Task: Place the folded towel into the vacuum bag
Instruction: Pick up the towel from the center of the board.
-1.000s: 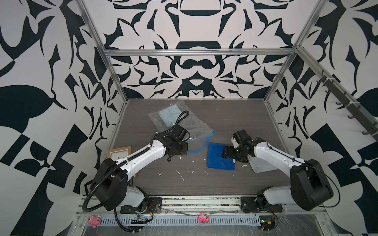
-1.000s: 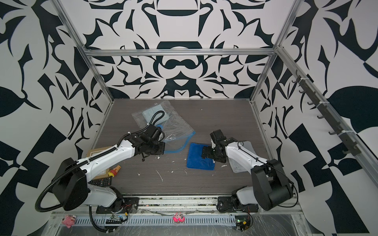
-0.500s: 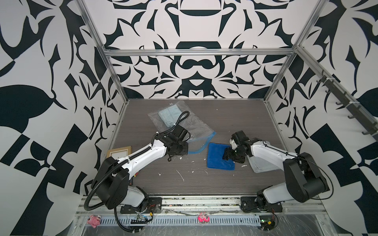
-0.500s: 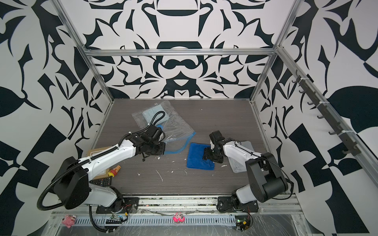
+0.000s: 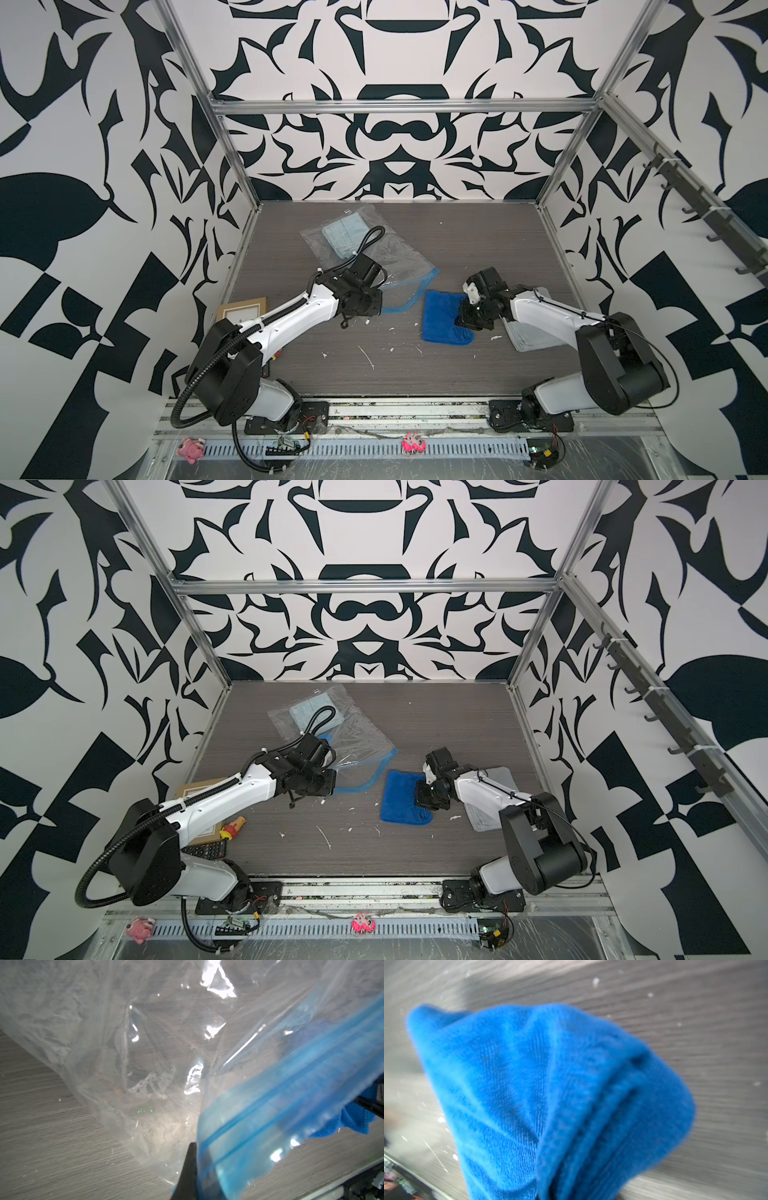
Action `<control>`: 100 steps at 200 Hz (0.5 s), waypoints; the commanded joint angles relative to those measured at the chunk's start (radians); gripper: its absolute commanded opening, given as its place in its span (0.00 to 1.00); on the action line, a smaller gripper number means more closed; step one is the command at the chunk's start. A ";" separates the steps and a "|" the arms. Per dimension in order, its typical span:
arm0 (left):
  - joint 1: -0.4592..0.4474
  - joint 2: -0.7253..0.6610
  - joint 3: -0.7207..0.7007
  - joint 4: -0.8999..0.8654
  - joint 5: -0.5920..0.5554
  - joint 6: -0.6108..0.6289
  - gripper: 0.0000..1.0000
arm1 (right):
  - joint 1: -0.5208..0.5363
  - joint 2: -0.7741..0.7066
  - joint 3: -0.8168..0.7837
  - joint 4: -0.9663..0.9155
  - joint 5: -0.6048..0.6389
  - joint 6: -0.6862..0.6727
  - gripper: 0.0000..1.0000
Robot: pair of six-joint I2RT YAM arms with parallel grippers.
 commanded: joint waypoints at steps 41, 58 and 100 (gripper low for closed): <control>0.003 -0.008 0.051 -0.032 -0.003 -0.009 0.00 | 0.000 -0.243 0.106 -0.121 -0.119 0.055 0.00; -0.001 -0.011 0.073 -0.043 -0.003 -0.002 0.00 | 0.000 -0.296 0.136 -0.153 -0.177 0.088 0.00; -0.020 -0.020 0.141 -0.080 -0.027 0.027 0.00 | 0.001 -0.415 0.216 -0.254 -0.279 0.152 0.00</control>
